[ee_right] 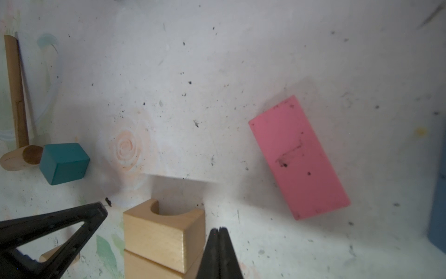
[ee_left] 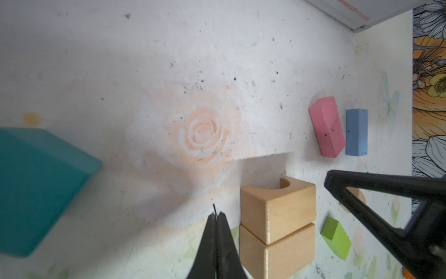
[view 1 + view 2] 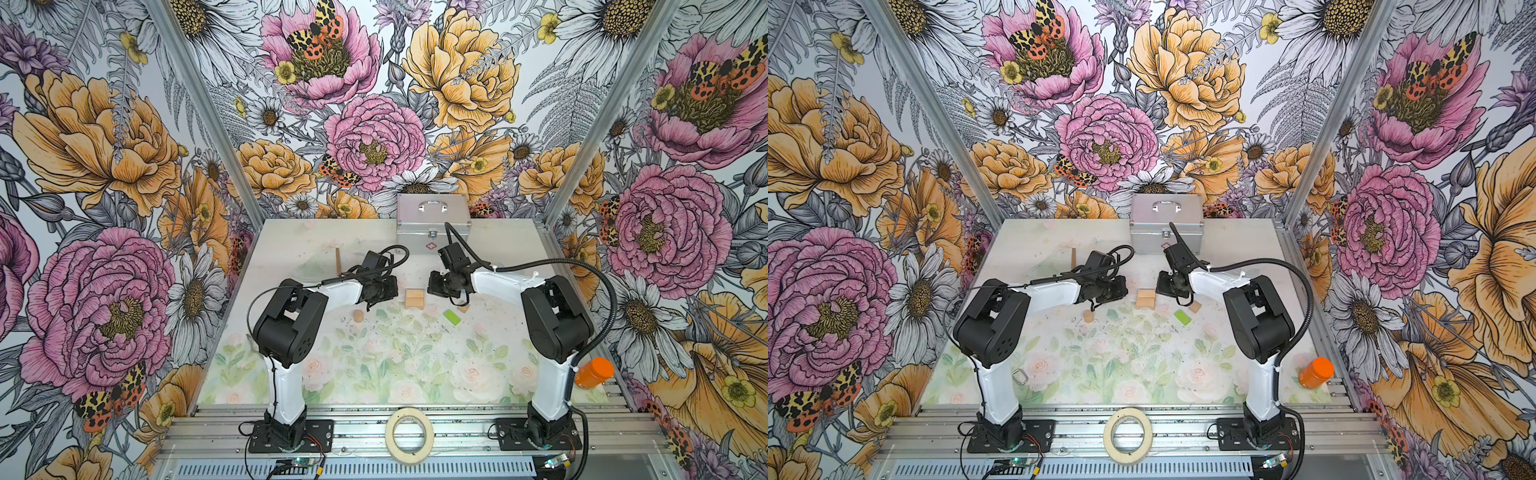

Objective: Build the wood block tower

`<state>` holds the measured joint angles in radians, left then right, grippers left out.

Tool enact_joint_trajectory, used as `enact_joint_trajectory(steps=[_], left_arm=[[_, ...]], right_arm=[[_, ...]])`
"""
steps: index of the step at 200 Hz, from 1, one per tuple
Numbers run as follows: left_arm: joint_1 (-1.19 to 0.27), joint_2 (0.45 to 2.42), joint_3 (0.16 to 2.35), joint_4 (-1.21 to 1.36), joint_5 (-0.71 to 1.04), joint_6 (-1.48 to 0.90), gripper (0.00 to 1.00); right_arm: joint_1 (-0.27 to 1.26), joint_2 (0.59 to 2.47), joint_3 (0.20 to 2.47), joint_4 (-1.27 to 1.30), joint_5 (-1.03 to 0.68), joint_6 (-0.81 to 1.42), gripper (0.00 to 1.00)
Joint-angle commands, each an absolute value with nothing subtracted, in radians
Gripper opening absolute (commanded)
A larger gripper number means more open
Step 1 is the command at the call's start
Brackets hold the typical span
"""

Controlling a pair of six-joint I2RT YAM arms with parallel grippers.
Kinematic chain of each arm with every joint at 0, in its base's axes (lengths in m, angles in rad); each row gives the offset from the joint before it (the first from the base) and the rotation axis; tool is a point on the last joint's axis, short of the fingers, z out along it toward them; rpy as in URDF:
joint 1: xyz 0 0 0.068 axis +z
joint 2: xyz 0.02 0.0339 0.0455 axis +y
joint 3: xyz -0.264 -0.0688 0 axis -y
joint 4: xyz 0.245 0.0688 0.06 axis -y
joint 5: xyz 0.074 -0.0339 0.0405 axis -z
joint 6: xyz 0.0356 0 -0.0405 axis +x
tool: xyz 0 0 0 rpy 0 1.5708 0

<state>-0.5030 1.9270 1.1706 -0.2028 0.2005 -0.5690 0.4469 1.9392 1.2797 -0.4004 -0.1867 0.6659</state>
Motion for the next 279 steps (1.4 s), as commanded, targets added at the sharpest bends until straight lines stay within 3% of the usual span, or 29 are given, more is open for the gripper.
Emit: enact_joint_trajectory(steps=[1, 279], left_arm=[[-0.511, 1.938, 1.196, -0.218, 0.173, -0.545, 0.0], [-0.548, 1.974, 1.25, -0.266, 0.182, -0.523, 0.0]], right_arm=[[0.456, 1.927, 1.269, -0.381, -0.173, 0.682, 0.0], [0.492, 1.957, 1.28, -0.382, -0.19, 0.694, 0.0]])
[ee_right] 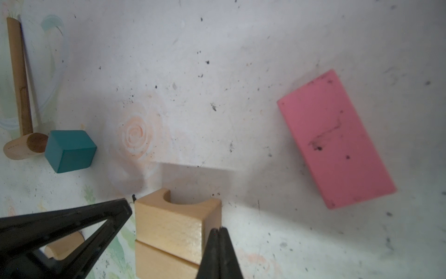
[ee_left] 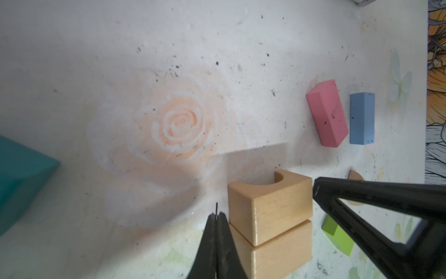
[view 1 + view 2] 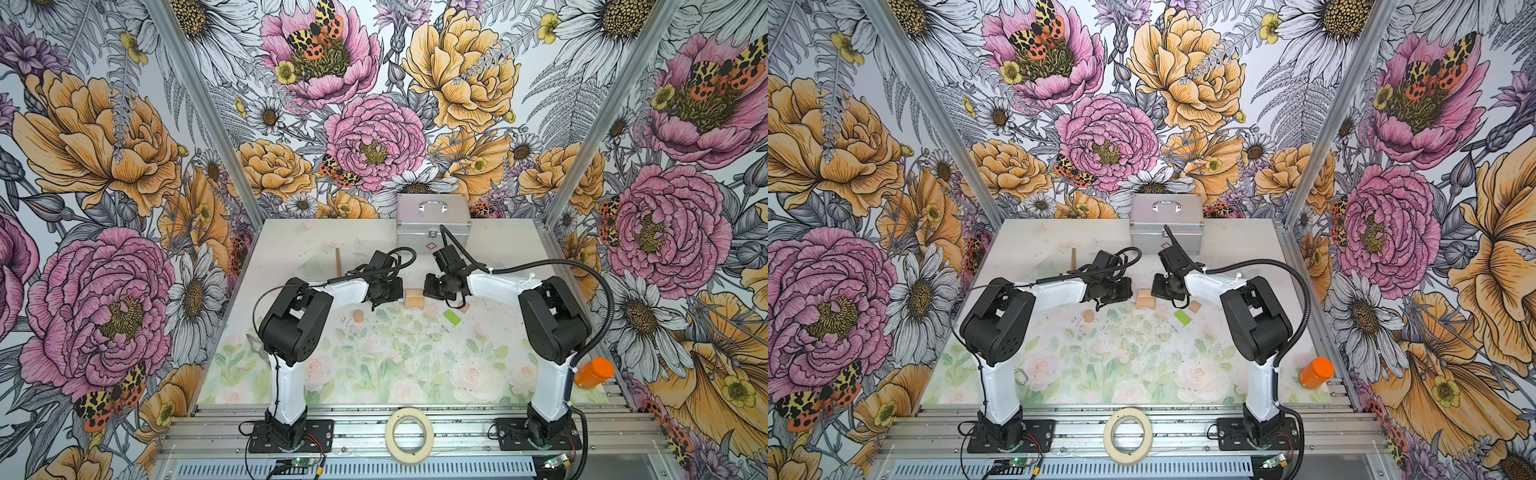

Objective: Build the wood block tower

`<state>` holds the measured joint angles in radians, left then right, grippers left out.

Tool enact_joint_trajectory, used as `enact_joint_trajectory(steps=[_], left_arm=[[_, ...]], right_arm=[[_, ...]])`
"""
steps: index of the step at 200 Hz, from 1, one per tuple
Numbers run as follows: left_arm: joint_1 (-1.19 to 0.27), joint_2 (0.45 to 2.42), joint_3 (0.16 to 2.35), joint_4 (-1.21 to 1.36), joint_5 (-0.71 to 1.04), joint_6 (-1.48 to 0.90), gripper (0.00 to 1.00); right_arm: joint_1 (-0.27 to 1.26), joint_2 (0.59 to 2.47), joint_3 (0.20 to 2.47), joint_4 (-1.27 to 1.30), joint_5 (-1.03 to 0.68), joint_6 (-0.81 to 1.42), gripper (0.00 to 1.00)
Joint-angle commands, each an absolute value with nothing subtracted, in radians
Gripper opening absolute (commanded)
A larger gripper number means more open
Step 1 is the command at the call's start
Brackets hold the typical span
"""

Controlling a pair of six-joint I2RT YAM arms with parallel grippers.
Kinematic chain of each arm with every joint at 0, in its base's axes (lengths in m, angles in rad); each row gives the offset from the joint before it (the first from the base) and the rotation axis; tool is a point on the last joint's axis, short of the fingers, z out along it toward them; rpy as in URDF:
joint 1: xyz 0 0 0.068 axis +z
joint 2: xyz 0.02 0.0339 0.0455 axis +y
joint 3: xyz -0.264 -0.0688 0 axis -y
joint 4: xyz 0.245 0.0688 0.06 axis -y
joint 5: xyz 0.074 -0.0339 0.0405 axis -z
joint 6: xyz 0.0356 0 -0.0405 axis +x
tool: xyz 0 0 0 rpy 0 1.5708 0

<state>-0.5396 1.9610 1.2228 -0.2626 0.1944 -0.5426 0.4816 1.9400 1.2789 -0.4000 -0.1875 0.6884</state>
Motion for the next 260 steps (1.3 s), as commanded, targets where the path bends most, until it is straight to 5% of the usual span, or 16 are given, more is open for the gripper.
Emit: enact_joint_trajectory(steps=[1, 260], left_arm=[[-0.548, 1.975, 1.25, -0.266, 0.182, -0.523, 0.0], [-0.554, 1.977, 1.259, -0.279, 0.181, -0.515, 0.0]], right_arm=[[0.492, 1.957, 1.279, -0.382, -0.19, 0.695, 0.0], [0.504, 1.977, 1.295, -0.38, -0.193, 0.699, 0.0]])
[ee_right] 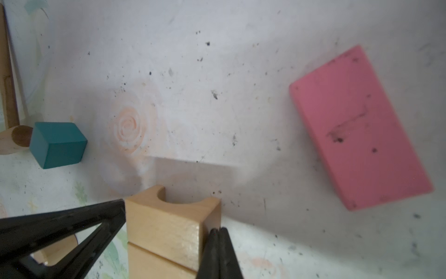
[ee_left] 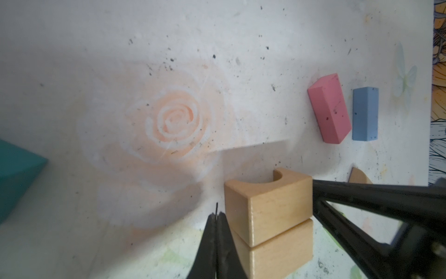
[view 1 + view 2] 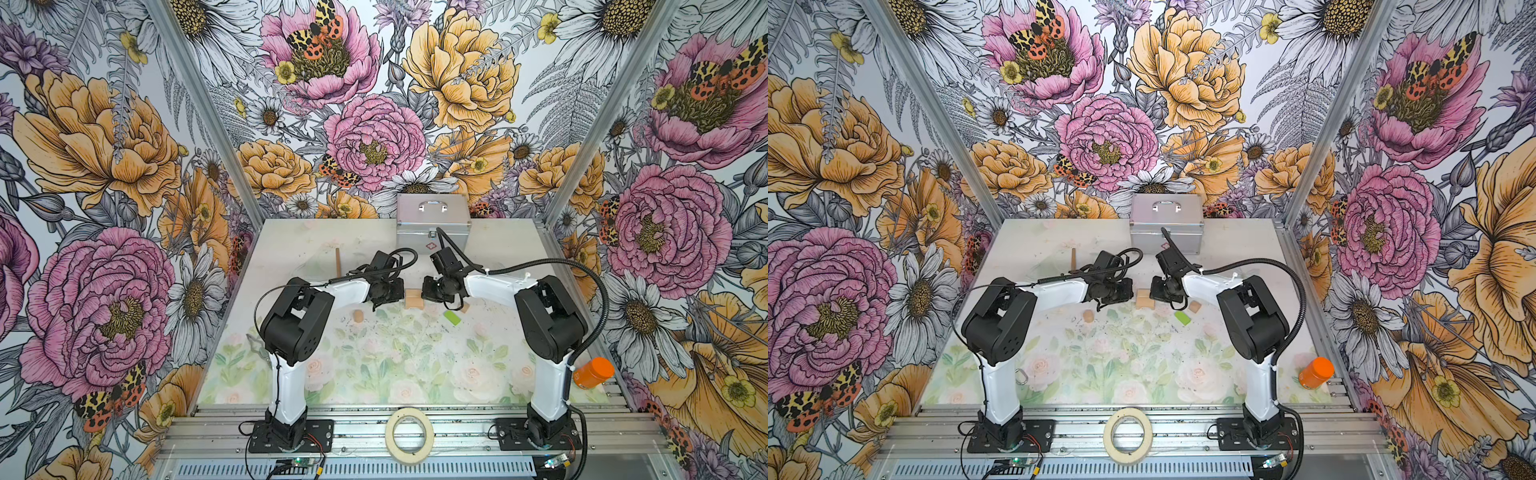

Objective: Build the wood block tower

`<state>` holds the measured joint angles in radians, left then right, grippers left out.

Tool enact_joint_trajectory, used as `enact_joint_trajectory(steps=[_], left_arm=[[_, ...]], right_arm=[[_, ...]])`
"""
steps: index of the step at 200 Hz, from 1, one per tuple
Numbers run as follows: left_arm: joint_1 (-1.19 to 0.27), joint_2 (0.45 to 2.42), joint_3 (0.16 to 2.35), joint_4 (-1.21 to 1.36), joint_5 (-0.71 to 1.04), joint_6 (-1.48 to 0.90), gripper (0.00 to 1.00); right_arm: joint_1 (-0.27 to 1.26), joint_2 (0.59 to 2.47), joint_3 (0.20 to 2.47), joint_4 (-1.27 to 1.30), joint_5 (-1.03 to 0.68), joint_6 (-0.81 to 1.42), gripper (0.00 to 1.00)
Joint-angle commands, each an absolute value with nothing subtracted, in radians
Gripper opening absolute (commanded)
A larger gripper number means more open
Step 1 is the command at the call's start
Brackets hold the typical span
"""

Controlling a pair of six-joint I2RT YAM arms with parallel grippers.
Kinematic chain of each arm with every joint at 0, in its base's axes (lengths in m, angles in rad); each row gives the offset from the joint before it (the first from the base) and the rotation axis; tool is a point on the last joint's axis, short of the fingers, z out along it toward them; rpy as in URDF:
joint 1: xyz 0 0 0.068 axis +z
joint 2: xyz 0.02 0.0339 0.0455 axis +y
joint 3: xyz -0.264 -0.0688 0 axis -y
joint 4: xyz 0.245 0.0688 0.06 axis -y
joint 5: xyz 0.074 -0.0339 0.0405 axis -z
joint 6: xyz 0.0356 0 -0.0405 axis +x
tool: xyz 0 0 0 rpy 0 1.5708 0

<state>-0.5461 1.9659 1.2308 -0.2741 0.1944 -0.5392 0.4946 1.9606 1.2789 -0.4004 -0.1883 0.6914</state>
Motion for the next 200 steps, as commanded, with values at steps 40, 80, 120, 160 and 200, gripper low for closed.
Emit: enact_joint_trajectory(steps=[40, 80, 120, 160, 200], left_arm=[[-0.555, 1.977, 1.261, -0.283, 0.177, -0.514, 0.0], [-0.554, 1.97, 1.264, -0.296, 0.161, -0.508, 0.0], [-0.552, 1.933, 1.267, -0.314, 0.134, -0.488, 0.0], [-0.545, 1.861, 1.252, -0.325, 0.111, -0.477, 0.0], [-0.534, 1.725, 1.219, -0.327, 0.081, -0.453, 0.0]], right_arm=[[0.505, 1.977, 1.296, -0.381, -0.194, 0.699, 0.0], [0.504, 1.966, 1.292, -0.385, -0.177, 0.696, 0.0], [0.502, 1.937, 1.294, -0.412, -0.136, 0.684, 0.0], [0.494, 1.899, 1.304, -0.451, -0.102, 0.666, 0.0], [0.482, 1.843, 1.308, -0.495, -0.066, 0.639, 0.0]])
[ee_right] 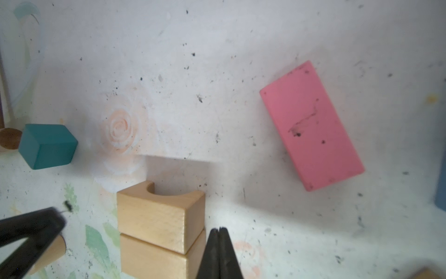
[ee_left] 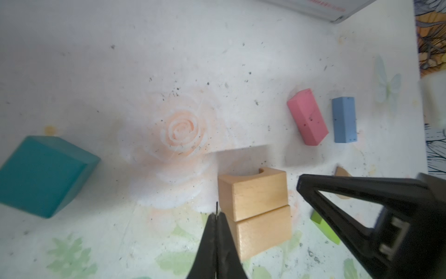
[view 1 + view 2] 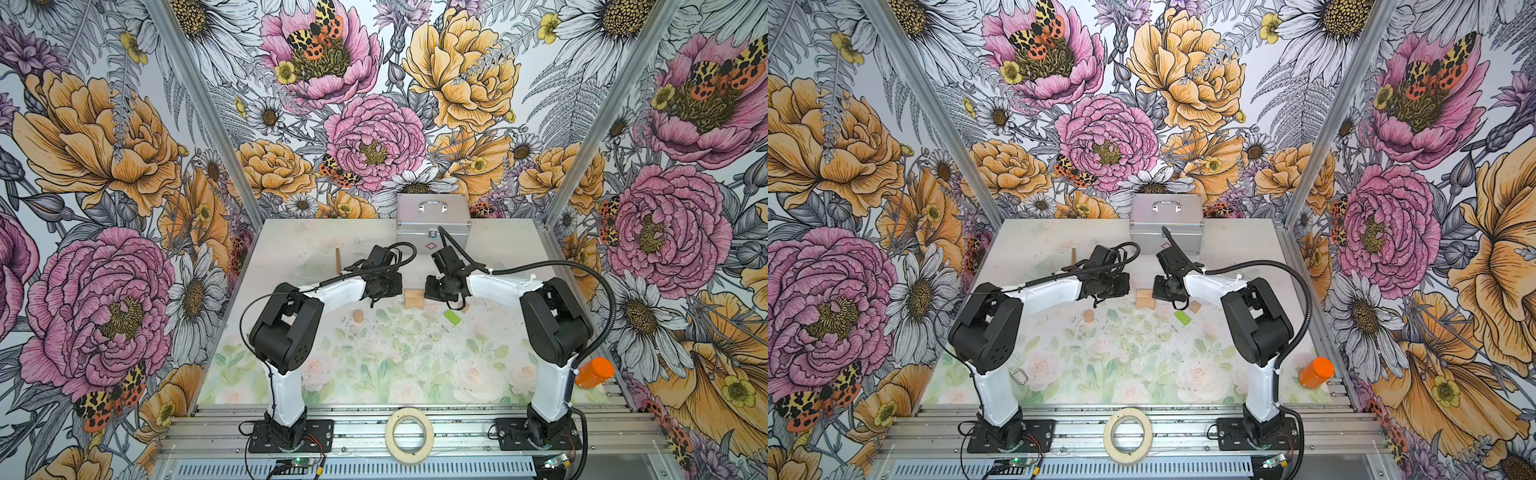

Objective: Build the wood block tower
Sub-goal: 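Pull the left gripper back from the stack while the right gripper rises toward the case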

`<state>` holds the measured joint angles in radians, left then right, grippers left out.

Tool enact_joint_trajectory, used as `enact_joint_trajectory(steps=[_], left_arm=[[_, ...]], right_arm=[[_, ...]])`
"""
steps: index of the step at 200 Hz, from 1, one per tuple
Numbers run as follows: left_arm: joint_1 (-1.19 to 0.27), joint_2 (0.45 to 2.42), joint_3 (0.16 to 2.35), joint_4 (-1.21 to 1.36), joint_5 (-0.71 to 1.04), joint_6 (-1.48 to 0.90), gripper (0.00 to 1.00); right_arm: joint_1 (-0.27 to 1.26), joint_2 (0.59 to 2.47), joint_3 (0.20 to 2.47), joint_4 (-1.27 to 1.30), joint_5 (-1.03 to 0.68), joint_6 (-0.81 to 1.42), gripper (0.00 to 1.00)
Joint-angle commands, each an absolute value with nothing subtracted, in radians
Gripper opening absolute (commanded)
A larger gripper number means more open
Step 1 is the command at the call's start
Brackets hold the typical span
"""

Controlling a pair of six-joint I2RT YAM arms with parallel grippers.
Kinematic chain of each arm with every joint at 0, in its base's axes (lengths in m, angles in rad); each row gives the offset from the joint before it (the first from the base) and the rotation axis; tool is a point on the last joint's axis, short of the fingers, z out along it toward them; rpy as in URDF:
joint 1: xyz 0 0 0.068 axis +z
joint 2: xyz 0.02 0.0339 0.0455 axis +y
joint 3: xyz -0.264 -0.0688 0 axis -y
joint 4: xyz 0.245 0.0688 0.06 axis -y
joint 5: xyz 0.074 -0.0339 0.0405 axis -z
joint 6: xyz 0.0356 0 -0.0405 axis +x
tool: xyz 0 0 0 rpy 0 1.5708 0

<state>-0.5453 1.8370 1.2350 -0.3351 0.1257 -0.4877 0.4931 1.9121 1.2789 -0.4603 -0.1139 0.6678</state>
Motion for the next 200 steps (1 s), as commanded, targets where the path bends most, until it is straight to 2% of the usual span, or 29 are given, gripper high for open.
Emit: enact_joint_trajectory(steps=[1, 101, 116, 143, 161, 166, 169, 181, 200], left_arm=[[-0.534, 1.722, 1.217, -0.327, 0.079, -0.452, 0.0], [-0.468, 1.387, 1.043, -0.297, 0.005, -0.427, 0.0], [-0.456, 1.337, 0.997, -0.268, 0.001, -0.427, 0.0], [-0.436, 1.253, 0.921, -0.219, -0.005, -0.426, 0.0], [-0.422, 1.216, 0.891, -0.207, -0.004, -0.421, 0.01], [-0.418, 1.207, 0.885, -0.206, -0.005, -0.418, 0.01], [-0.416, 1.202, 0.882, -0.204, -0.003, -0.416, 0.01], [-0.409, 1.184, 0.871, -0.204, -0.005, -0.411, 0.01], [-0.4, 1.161, 0.852, -0.202, -0.006, -0.403, 0.02]], right_arm=[[0.482, 1.842, 1.308, -0.496, -0.065, 0.639, 0.0], [0.431, 1.723, 1.318, -0.621, 0.043, 0.57, 0.0], [0.421, 1.718, 1.337, -0.645, 0.041, 0.539, 0.13], [0.404, 1.725, 1.396, -0.699, 0.026, 0.47, 0.48], [0.4, 1.753, 1.451, -0.741, 0.018, 0.425, 0.66], [0.399, 1.765, 1.469, -0.751, 0.018, 0.412, 0.86], [0.399, 1.773, 1.479, -0.758, 0.018, 0.404, 0.92], [0.398, 1.806, 1.521, -0.785, 0.019, 0.374, 0.94], [0.397, 1.862, 1.587, -0.821, 0.012, 0.324, 0.91]])
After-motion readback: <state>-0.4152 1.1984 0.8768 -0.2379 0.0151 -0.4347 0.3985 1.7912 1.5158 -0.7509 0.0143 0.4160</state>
